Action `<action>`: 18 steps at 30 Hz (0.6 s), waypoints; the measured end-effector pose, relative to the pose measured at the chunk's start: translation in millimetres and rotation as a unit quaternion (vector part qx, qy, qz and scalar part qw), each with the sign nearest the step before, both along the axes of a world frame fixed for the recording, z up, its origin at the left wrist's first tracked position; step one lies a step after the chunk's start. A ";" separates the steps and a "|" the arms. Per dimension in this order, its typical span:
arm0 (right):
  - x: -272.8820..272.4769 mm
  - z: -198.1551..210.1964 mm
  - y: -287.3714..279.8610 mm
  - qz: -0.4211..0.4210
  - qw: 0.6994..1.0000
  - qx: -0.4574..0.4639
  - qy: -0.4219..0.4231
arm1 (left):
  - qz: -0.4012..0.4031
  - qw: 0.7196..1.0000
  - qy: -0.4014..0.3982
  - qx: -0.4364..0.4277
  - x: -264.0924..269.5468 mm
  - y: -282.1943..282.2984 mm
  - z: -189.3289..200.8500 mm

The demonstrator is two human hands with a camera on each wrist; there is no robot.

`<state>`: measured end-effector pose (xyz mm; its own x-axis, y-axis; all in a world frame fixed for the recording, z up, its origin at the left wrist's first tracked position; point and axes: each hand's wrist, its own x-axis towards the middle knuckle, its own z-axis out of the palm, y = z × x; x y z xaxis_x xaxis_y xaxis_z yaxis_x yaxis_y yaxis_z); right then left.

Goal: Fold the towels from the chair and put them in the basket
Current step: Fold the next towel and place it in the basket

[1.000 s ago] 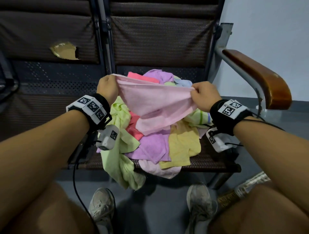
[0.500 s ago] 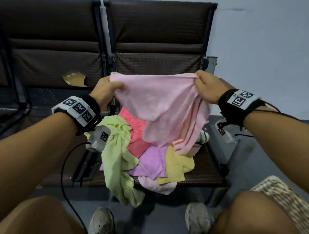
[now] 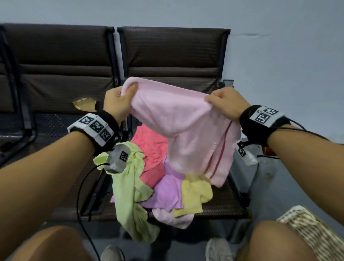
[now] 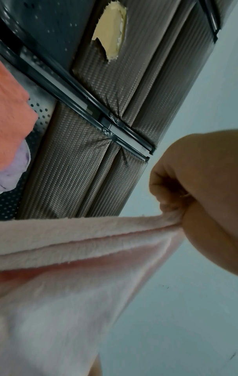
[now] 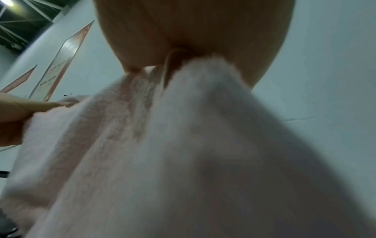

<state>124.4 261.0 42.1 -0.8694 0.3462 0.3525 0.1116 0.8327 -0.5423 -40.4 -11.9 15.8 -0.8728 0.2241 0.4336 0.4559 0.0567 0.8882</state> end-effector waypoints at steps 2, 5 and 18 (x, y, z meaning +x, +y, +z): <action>1.8 0.7 -1.9 0.013 1.000 0.026 0.010 | 0.015 1.000 0.015 -0.008 -0.5 0.7 -0.5; 1.7 2.7 -3.7 0.030 0.998 0.030 0.050 | -0.016 0.999 -0.017 0.024 0.2 5.7 0.1; -10.4 5.6 -17.7 -0.013 1.000 -0.024 0.002 | 0.084 0.986 0.060 -0.127 -12.1 -11.9 0.7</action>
<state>114.0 243.3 47.7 -0.8582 0.3857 0.3387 0.1312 0.8028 -0.5816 -52.5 -23.9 16.5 -0.8525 0.1954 0.4848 0.5223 0.3545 0.7756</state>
